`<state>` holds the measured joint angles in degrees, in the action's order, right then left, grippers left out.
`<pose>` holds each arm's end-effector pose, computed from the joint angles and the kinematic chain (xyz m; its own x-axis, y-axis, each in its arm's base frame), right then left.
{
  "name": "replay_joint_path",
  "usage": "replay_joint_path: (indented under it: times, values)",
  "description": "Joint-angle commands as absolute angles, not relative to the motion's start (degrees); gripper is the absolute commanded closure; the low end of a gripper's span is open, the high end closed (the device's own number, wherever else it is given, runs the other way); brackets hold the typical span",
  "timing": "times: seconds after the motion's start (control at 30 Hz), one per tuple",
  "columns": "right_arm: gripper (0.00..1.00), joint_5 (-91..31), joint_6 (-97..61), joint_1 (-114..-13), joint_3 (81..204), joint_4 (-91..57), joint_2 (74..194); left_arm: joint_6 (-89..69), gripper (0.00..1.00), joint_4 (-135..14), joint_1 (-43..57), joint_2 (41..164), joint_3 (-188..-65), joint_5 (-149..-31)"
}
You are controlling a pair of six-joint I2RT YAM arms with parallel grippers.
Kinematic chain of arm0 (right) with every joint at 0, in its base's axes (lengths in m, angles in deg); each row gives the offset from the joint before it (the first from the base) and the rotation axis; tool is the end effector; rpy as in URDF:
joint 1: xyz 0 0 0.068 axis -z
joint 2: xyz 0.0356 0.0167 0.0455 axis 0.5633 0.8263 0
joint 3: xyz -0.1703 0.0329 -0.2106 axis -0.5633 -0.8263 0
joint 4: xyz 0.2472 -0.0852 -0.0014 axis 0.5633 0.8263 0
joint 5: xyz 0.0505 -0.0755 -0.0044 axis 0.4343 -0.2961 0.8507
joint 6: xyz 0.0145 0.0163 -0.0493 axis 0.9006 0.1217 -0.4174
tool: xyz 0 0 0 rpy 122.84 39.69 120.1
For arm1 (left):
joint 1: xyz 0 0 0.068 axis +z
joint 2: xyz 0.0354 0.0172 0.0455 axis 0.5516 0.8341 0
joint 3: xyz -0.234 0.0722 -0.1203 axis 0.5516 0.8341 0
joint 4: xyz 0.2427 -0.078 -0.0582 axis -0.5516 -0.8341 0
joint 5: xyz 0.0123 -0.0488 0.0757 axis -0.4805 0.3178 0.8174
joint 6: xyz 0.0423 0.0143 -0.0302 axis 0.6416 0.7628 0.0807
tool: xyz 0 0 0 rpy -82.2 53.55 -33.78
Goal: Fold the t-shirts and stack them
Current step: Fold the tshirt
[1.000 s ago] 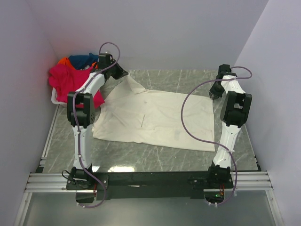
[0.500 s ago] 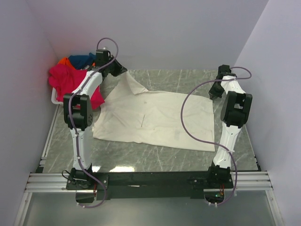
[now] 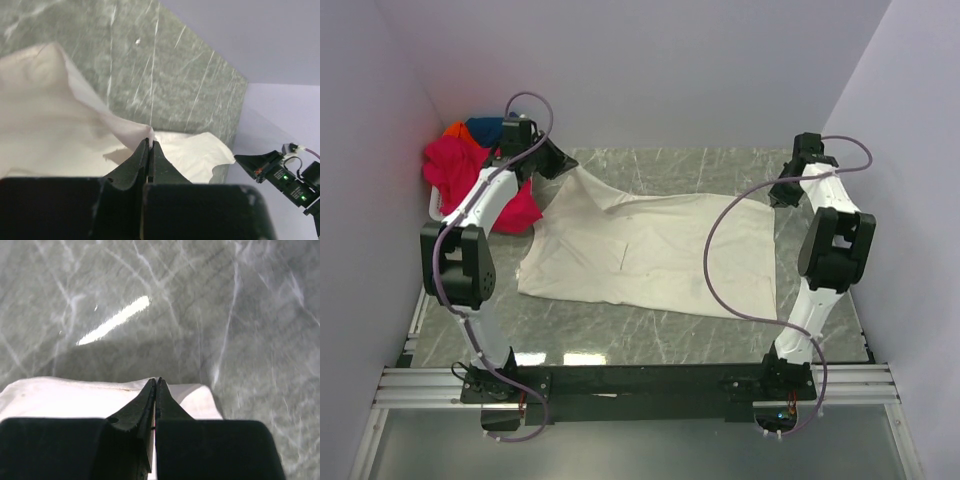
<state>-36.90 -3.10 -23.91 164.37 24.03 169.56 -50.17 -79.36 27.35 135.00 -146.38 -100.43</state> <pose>0.4357 -0.0794 0.2295 -0.7341 0.5097 -0.4486 0.4806 0.8568 0.1870 0.4401 -0.0587 0.2977 -0.6220 -0.6793 -0.3894 -0.1932 0.6151 -0.7644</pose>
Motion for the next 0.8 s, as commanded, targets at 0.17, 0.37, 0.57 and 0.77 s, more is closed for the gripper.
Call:
replay_joint_path:
  times: [0.17, 0.37, 0.57, 0.77]
  values:
    - [1.0, -36.02, -2.18, -24.35, 150.25, 20.0, 155.93, -53.55, 1.0, -76.34, 28.82, 119.32, -131.38, -100.67]
    - [1.0, -36.11, -2.18, -24.61, 142.59, 18.33, 149.68, -56.27, 1.0, -75.46, 29.96, 111.49, -122.94, -101.73]
    - [1.0, -36.82, -2.36, -24.88, 135.65, 17.71, 143.79, -56.8, 1.0, -76.69, 30.23, 104.9, -116.79, -101.2]
    - [1.0, -37.34, -1.92, -25.41, 129.93, 16.83, 139.48, -56.72, 1.0, -77.83, 30.4, 100.15, -112.3, -100.15]
